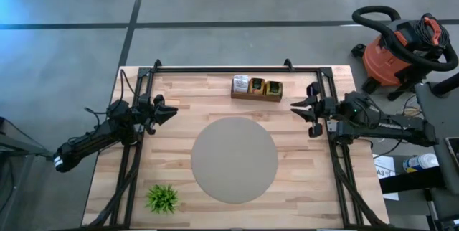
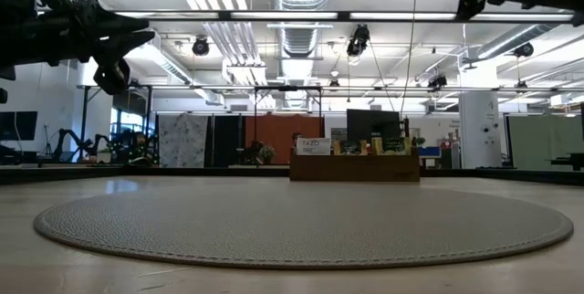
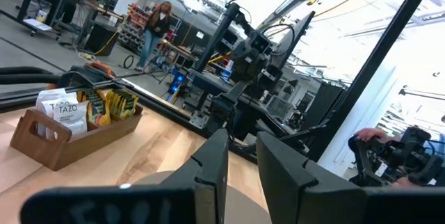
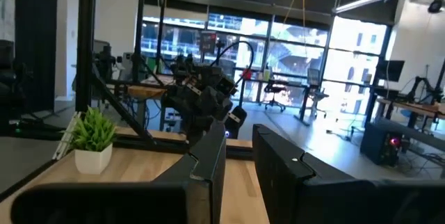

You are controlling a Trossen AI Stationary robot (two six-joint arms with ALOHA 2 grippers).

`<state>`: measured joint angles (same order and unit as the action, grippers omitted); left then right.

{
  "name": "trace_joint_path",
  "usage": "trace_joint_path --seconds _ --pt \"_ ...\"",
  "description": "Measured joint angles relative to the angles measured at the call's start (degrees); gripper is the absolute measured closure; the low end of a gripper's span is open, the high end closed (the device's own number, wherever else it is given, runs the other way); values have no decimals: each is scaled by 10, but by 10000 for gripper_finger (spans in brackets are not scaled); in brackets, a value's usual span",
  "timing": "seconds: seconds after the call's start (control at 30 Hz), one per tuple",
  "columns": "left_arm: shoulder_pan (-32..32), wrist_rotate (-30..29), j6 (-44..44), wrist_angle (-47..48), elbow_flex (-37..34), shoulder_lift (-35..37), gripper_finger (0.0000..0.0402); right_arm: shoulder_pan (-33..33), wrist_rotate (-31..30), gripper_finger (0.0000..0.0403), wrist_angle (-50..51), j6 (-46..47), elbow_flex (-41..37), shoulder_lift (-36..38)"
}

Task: Pick & Place Tea
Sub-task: Return to Home Position

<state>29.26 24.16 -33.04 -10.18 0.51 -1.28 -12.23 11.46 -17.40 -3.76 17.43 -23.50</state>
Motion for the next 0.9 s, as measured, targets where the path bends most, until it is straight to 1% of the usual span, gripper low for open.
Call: trace_joint_path --seconds 0.47,0.8,0.9 --pt "0 0 0 -1 0 0 328 0 0 330 0 15 -98 107" --pt "0 0 0 -1 0 0 328 0 -26 330 -7 35 -163 174" --pt "0 0 0 -1 0 0 328 0 -31 330 0 36 -169 183"
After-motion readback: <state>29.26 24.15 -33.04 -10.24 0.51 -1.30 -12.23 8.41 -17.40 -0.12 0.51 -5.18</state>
